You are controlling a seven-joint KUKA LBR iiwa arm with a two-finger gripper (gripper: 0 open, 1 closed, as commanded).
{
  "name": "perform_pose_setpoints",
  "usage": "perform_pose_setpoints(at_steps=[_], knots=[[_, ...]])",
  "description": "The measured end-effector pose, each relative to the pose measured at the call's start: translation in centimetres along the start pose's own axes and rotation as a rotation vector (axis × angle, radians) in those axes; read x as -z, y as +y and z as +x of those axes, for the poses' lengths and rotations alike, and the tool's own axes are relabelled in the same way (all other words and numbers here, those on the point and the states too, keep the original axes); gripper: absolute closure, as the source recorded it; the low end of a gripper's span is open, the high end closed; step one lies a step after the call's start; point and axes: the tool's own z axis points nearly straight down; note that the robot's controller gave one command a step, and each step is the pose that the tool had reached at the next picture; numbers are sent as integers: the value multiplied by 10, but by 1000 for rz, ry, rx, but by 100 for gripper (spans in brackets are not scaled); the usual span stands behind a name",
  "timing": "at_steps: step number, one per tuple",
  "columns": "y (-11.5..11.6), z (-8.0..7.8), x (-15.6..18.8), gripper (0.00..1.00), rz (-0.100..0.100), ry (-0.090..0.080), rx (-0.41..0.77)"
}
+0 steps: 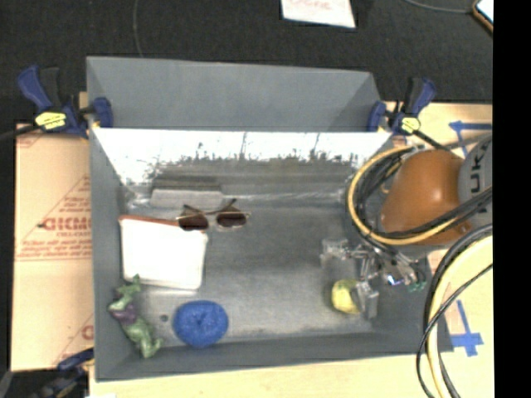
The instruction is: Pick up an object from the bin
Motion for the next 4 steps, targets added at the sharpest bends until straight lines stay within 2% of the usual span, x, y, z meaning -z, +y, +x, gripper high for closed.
perform_pose_setpoints(at_steps=[1, 2, 3, 4], knots=[[0, 23, 59, 0, 8, -1, 87], [-4, 23, 22, 0, 4, -4, 52], [-15, 19, -2, 0, -2, -10, 547], [-29, 32, -1, 100, 10, -8, 14]])
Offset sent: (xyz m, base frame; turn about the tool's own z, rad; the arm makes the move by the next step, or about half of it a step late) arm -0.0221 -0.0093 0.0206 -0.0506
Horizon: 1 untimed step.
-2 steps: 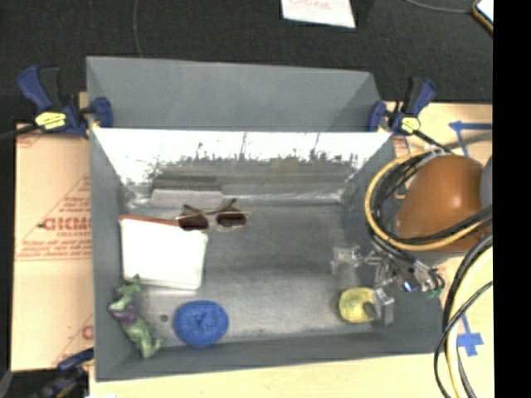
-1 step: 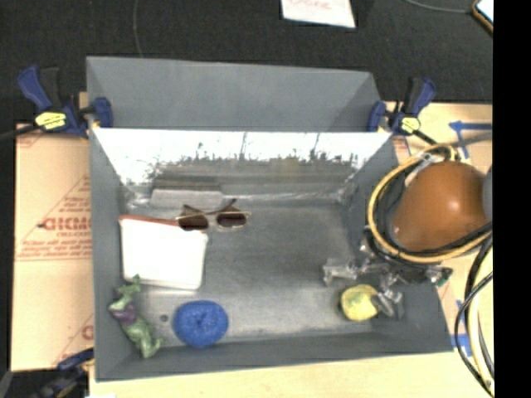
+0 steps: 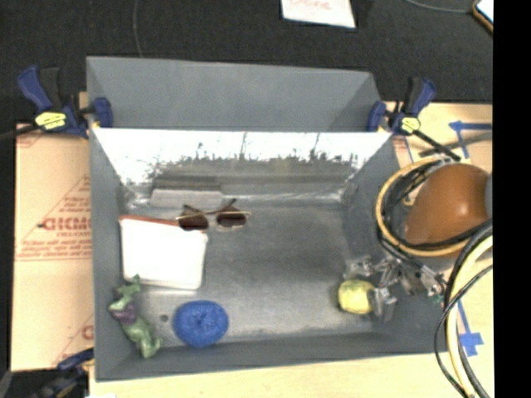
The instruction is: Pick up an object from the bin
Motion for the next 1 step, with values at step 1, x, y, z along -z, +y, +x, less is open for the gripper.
perform_pose_setpoints(at_steps=[1], knots=[[0, 0, 0, 100, 0, 0, 1]])
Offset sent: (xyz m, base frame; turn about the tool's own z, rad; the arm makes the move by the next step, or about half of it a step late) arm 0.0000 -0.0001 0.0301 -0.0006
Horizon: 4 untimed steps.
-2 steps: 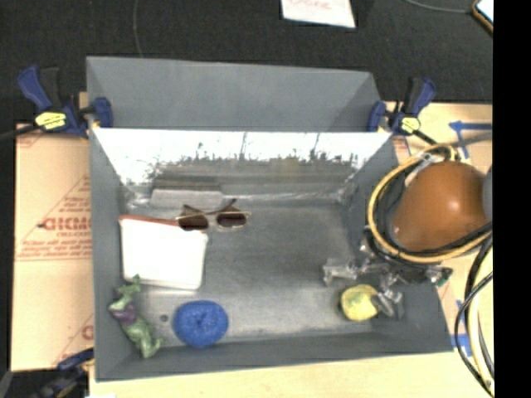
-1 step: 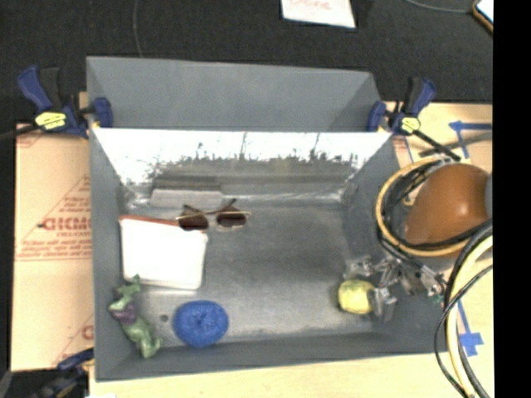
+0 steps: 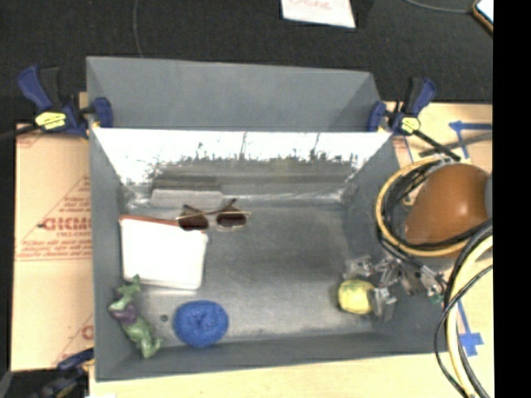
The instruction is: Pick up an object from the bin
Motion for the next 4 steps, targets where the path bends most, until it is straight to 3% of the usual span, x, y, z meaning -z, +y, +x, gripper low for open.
perform_pose_setpoints(at_steps=[4], knots=[[-1, 0, 41, 100, 3, -6, -2]])
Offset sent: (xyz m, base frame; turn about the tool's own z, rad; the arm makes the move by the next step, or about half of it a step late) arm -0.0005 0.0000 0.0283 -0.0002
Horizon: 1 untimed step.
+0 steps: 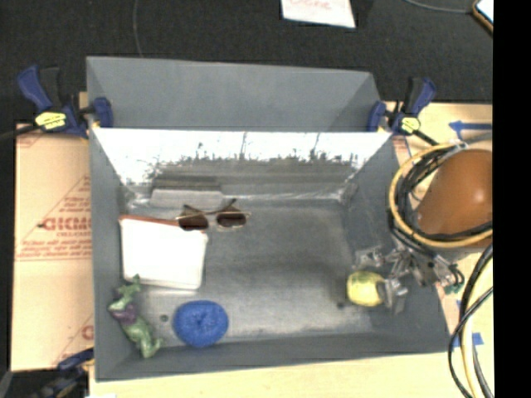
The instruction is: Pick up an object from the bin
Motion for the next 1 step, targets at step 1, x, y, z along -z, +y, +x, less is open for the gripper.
perform_pose_setpoints(at_steps=[1], knots=[[0, 0, 26, 100, -1, 1, -1]])
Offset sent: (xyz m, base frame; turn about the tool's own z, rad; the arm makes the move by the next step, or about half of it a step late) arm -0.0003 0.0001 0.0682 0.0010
